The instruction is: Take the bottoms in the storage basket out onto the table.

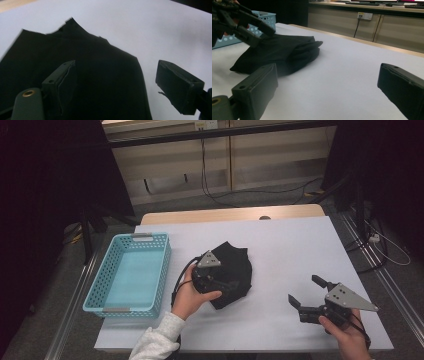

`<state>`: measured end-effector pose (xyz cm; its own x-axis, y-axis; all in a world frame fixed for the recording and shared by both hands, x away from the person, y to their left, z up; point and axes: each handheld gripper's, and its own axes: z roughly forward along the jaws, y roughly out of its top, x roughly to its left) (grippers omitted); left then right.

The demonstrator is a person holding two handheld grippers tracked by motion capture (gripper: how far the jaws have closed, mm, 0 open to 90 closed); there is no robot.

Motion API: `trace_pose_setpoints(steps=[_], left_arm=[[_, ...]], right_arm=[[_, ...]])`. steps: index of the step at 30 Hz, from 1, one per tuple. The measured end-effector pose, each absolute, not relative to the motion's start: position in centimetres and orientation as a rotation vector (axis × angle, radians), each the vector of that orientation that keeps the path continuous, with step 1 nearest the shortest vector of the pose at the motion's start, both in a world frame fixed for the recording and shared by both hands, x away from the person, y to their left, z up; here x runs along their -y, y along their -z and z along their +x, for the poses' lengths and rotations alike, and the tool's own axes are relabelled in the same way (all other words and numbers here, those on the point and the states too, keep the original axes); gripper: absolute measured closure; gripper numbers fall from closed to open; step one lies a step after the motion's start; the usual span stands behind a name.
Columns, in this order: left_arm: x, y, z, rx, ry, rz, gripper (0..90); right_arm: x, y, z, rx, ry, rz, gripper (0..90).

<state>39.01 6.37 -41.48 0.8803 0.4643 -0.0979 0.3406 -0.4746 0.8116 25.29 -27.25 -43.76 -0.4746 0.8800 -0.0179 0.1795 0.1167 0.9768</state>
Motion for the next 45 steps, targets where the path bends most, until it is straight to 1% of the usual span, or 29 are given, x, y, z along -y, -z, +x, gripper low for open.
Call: trace_pose_setpoints(steps=[3, 6, 8, 9, 10, 11, 15, 25, 40, 45], left_arm=[[-6.1, 42.1, 38.0, -0.557, -0.174, 2.130, 17.8], [-5.9, 42.3, 37.6, -0.534, -0.154, 2.154, 21.7], [-5.9, 42.4, 37.4, -0.543, -0.161, 2.153, 22.3], [-5.9, 42.6, 37.3, -0.552, -0.140, 2.162, 23.7], [-5.9, 42.7, 37.3, -0.558, -0.129, 2.163, 27.6], [-5.8, 42.9, 37.2, -0.556, -0.136, 2.170, 28.2], [-5.7, 43.1, 36.9, -0.539, -0.164, 2.174, 26.5], [-5.6, 43.6, 36.9, -0.515, -0.198, 2.177, 28.6], [-5.9, 43.5, 36.8, -0.529, -0.215, 2.180, 32.4], [-6.0, 43.5, 36.6, -0.527, -0.202, 2.173, 32.8]], right_arm=[[27.2, 43.8, 25.3, -1.761, -1.402, 1.035, 2.3], [27.2, 43.8, 25.3, -1.759, -1.405, 1.038, 2.3], [27.2, 43.8, 25.3, -1.762, -1.405, 1.034, 2.3], [27.2, 43.8, 25.3, -1.763, -1.402, 1.035, 2.3], [27.2, 43.8, 25.2, -1.761, -1.402, 1.039, 2.3], [27.2, 43.7, 25.2, -1.760, -1.406, 1.039, 2.3], [27.2, 43.7, 25.3, -1.760, -1.406, 1.038, 2.3], [27.2, 43.6, 25.7, -1.762, -1.405, 1.036, 2.3], [27.1, 43.4, 26.5, -1.776, -1.392, 1.014, 2.2], [27.0, 43.4, 26.8, -1.778, -1.393, 1.018, 2.1]])
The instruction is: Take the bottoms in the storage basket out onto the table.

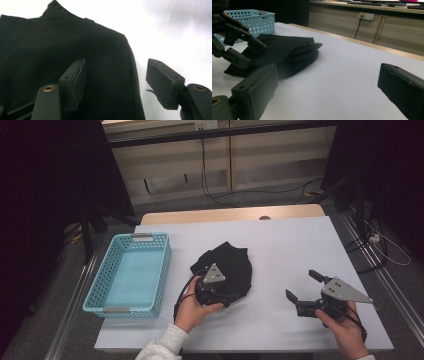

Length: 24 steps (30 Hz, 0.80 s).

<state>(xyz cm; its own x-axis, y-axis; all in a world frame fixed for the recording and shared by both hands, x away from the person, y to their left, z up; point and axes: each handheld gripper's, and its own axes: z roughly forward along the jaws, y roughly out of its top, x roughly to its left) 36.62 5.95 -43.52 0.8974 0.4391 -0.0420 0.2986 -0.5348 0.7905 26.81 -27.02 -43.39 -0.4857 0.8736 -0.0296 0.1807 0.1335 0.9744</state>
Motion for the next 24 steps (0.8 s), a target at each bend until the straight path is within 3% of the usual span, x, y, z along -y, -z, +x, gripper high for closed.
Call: trace_pose_setpoints(steps=[11, 14, 17, 19, 24], left_arm=[[-4.8, 44.6, 36.9, -0.512, -0.247, 2.221, 39.9], [-4.7, 44.6, 36.6, -0.526, -0.215, 2.240, 52.2], [-4.6, 44.6, 36.5, -0.530, -0.201, 2.263, 77.3], [-4.7, 44.7, 36.6, -0.558, -0.174, 2.263, 83.9], [-5.1, 44.1, 36.7, -0.579, -0.152, 2.236, 87.4]], right_arm=[[26.9, 43.6, 26.8, -1.790, -1.389, 1.027, 2.2], [26.8, 43.6, 26.8, -1.798, -1.380, 1.022, 2.2], [26.9, 43.7, 26.8, -1.796, -1.380, 1.026, 2.3], [26.9, 43.7, 26.8, -1.794, -1.379, 1.028, 2.3], [26.9, 43.7, 26.9, -1.799, -1.376, 1.031, 2.3]])
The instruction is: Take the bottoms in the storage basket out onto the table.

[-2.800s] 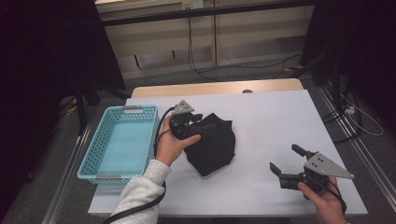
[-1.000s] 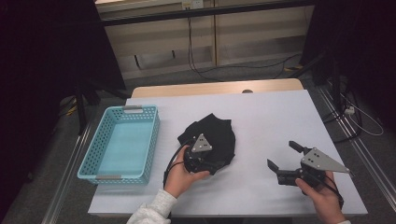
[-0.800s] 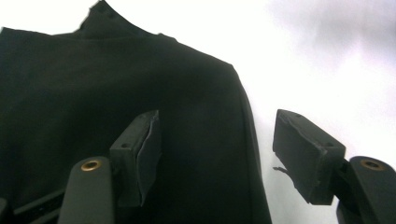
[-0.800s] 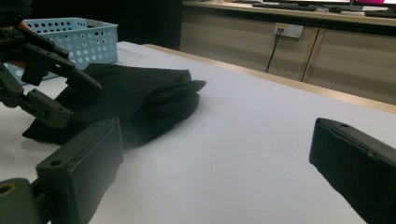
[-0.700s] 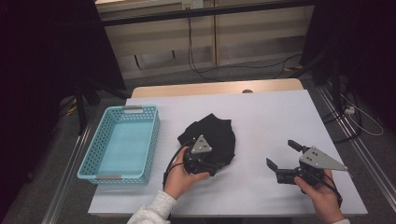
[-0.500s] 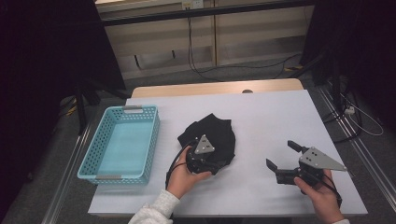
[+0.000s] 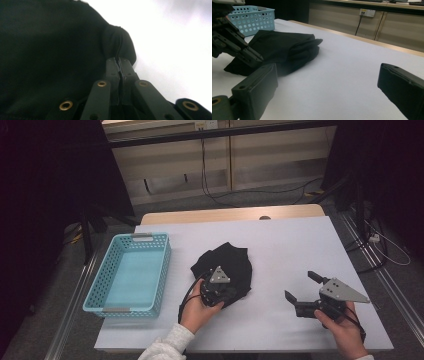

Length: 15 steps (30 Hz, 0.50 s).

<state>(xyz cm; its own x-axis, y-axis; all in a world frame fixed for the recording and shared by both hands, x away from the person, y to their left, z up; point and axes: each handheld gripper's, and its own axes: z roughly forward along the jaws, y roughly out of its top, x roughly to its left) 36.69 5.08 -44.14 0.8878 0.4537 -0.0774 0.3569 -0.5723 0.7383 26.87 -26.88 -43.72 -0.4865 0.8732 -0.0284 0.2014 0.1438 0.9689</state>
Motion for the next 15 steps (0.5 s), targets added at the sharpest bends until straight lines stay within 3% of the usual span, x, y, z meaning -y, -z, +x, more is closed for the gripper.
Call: trace_pose_setpoints(steps=[15], left_arm=[[-11.6, 40.3, 38.3, -0.751, -0.185, 1.988, 88.0]], right_arm=[[25.9, 44.0, 28.1, -1.867, -1.351, 1.040, 2.6]])
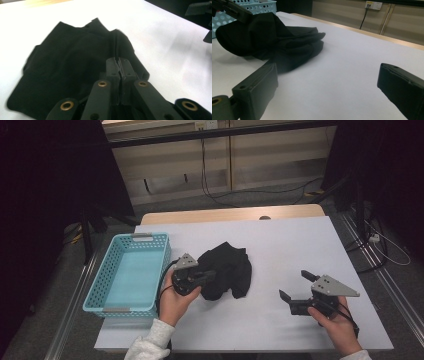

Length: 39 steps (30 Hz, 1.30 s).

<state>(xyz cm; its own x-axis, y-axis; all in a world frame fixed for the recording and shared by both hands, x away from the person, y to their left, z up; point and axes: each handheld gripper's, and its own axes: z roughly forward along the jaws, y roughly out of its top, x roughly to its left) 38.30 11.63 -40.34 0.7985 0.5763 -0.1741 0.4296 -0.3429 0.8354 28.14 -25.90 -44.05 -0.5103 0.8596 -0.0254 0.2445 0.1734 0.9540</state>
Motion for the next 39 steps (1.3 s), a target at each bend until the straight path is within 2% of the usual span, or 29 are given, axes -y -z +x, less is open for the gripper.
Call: trace_pose_setpoints(steps=[9, 39], left_arm=[[-12.8, 40.0, 38.2, -0.794, -0.202, 1.959, 88.1], [-13.7, 39.9, 38.1, -0.849, -0.224, 1.962, 88.3]], right_arm=[[24.5, 44.3, 30.0, -1.916, -1.339, 1.052, 2.5], [23.3, 44.4, 32.2, -1.966, -1.291, 1.104, 2.8]])
